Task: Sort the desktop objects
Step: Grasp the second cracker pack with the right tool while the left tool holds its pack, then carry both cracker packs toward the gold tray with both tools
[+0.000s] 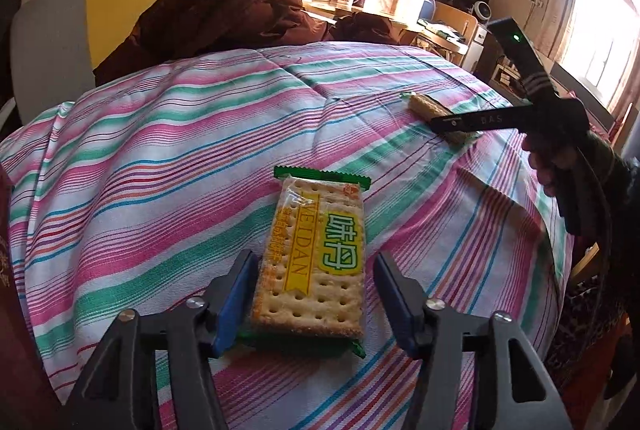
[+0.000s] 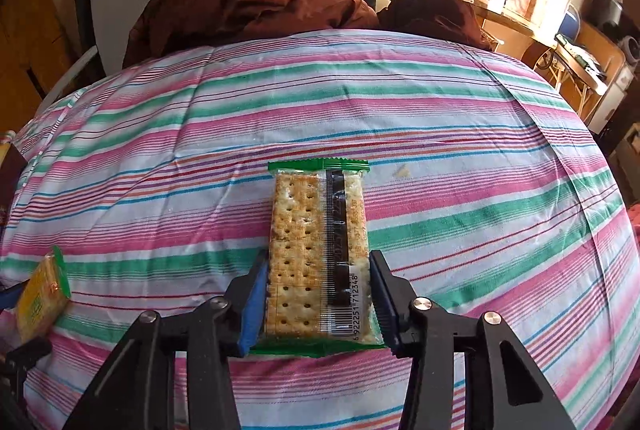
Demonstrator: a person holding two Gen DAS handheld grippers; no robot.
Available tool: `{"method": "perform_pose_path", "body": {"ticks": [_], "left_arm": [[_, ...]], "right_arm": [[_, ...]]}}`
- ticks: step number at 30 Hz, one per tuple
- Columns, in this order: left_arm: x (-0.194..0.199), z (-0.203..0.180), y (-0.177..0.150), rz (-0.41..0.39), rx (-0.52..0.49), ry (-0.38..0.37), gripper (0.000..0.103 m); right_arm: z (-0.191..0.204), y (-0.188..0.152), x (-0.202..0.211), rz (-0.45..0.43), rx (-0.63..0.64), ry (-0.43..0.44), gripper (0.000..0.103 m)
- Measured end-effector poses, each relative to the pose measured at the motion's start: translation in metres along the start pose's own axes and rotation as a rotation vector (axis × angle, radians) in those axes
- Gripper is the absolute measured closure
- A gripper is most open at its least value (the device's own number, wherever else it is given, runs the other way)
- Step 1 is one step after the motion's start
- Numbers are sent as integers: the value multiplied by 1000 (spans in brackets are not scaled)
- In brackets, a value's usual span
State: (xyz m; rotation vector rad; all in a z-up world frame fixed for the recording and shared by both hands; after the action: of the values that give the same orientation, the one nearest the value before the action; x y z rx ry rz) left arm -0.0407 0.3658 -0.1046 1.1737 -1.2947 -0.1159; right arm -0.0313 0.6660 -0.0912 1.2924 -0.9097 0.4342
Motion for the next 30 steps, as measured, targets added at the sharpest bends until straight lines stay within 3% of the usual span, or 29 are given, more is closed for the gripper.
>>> {"method": "perform_pose_path", "body": {"ticks": [9,17,22,30], "left_arm": [[24,0,-10,-36,12,22,53],[101,3,-16,-160,15,62,53],[159,35,-28,-234,76,175,53],[251,126,-76,-305,258,432,53]], "right_arm": [[49,-42,43,-102,-93,148,55],[124,-50,89,-188,-62,332,55],[195,-45,114,-228,44,443,55],[328,-41,158,-269,269,675,55]]}}
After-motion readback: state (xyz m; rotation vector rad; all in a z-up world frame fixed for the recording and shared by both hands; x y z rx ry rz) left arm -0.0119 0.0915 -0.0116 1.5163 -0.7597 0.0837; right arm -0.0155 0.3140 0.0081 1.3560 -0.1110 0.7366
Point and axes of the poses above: each gripper's, at about its wrist camera, not at the fingertips, and x roughly against the way its jaws point, z to its left, y to its top, the point moved 3 cm from there along -x, roughly the way its jaws point, and after that the axes turned 6 degrees about -z, right-handed, at the moved point
